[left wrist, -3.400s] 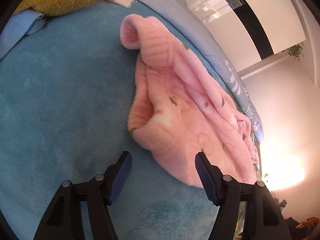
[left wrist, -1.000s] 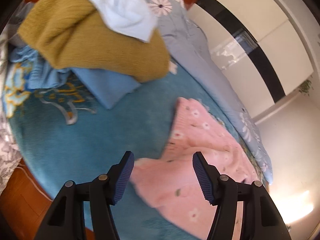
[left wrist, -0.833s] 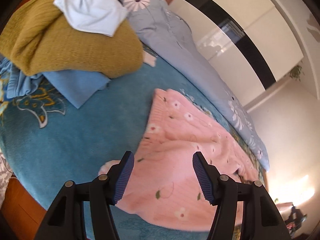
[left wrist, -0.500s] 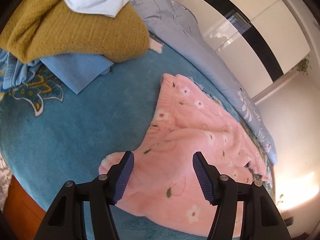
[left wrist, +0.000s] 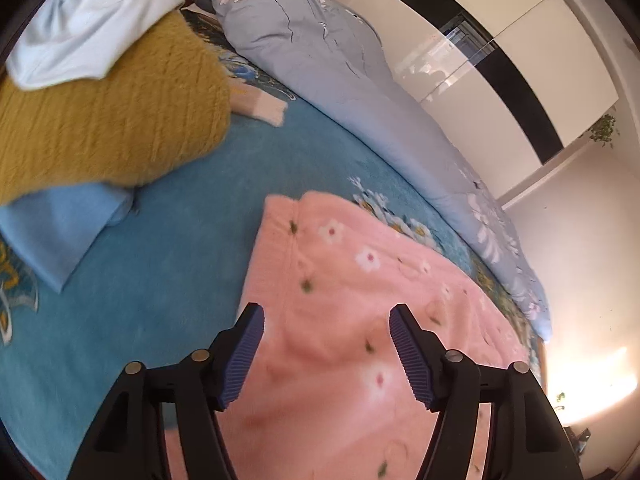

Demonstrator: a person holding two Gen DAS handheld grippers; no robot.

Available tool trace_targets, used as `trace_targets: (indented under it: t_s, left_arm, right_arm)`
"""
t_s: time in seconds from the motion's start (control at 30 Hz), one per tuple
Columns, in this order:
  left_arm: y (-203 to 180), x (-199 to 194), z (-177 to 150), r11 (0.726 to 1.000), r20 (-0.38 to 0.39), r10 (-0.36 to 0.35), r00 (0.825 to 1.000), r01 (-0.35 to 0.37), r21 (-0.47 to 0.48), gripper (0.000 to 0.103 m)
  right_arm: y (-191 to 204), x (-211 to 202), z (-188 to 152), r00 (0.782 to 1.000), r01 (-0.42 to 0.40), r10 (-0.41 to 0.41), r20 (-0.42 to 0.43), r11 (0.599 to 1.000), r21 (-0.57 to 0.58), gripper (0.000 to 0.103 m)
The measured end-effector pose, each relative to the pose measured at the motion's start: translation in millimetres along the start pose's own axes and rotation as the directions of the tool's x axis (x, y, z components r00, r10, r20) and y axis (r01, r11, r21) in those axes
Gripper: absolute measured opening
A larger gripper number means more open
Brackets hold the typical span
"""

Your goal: Fold clothes

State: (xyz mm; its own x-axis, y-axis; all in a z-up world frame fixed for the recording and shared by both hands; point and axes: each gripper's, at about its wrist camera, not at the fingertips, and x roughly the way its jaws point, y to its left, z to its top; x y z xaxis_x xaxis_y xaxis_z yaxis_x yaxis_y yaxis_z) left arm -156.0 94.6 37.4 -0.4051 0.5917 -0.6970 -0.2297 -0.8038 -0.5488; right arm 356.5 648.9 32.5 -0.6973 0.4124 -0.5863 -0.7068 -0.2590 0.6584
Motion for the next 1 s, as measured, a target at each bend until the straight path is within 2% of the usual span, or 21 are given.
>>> trace_targets:
  t_s: [0.1, 0.23, 0.37, 0.53, 0.57, 0.6, 0.63, 0.67, 0.7, 0.8, 0.9, 1.0]
  left_arm:
    - [1.5, 34.3, 25.8, 0.999, -0.034, 0.054, 0.998, -0.054, 0.004, 0.07]
    - [3.1, 84.0, 59.7, 0.989, -0.083, 0.148, 0.985, -0.146, 0.028, 0.07]
    - [0.3, 132.3, 76.8, 0.968, -0.164, 0.246, 0.955, -0.234, 0.09, 0.07]
    - [-13.4, 157.5, 85.8, 0.947, -0.176, 0.303, 0.937, -0.275, 0.168, 0.07]
    - [-16.0, 159.1, 86.6, 0.946, -0.173, 0.3, 0.938, -0.271, 0.177, 0.07]
    - [-18.5, 159.0, 86.8, 0.948, -0.168, 0.29, 0.942, -0.259, 0.182, 0.061]
    - [-21.5, 158.9, 85.5, 0.952, -0.168, 0.272, 0.948, -0.24, 0.19, 0.049]
    - [-24.8, 158.9, 83.5, 0.956, -0.171, 0.25, 0.953, -0.215, 0.198, 0.024]
    - [-29.7, 157.9, 82.1, 0.955, -0.161, 0.242, 0.957, -0.206, 0.214, 0.007]
    - [-50.8, 148.8, 83.8, 0.933, -0.072, 0.243, 0.967, -0.213, 0.289, 0.006]
    - [-66.1, 134.4, 99.9, 0.918, 0.047, 0.226, 0.973, -0.229, 0.325, 0.006]
    - [-62.0, 145.5, 109.9, 0.894, 0.057, 0.301, 0.952, -0.302, 0.332, 0.006]
  right_arm:
    - [3.7, 55.0, 9.6, 0.999, -0.001, 0.004, -0.051, 0.998, 0.065, 0.04]
    - [-10.7, 100.6, 31.0, 0.998, 0.039, -0.032, -0.046, 0.982, 0.183, 0.044]
    - [-23.0, 123.2, 47.5, 0.997, 0.079, -0.076, -0.02, 0.96, 0.268, 0.045]
    - [-25.0, 140.2, 62.0, 0.996, 0.085, -0.086, -0.007, 0.952, 0.294, 0.044]
    - [-22.8, 141.6, 64.1, 0.996, 0.087, -0.09, -0.004, 0.954, 0.287, 0.035]
    - [-19.6, 143.2, 66.2, 0.995, 0.097, -0.098, -0.008, 0.958, 0.27, 0.016]
    - [-16.1, 145.6, 68.5, 0.994, 0.113, -0.11, -0.023, 0.962, 0.248, 0.009]
    - [-12.3, 148.0, 70.9, 0.992, 0.123, -0.118, -0.036, 0.967, 0.224, 0.009]
    - [-7.1, 148.1, 73.9, 0.992, 0.128, -0.122, -0.042, 0.974, 0.188, 0.008]
    - [11.3, 138.0, 85.3, 0.989, 0.145, -0.145, -0.011, 0.987, 0.075, 0.007]
    - [25.5, 115.5, 103.0, 0.986, 0.142, -0.141, 0.084, 0.99, -0.002, 0.006]
    - [30.0, 107.3, 112.0, 0.971, 0.203, -0.192, 0.144, 0.977, -0.062, 0.006]
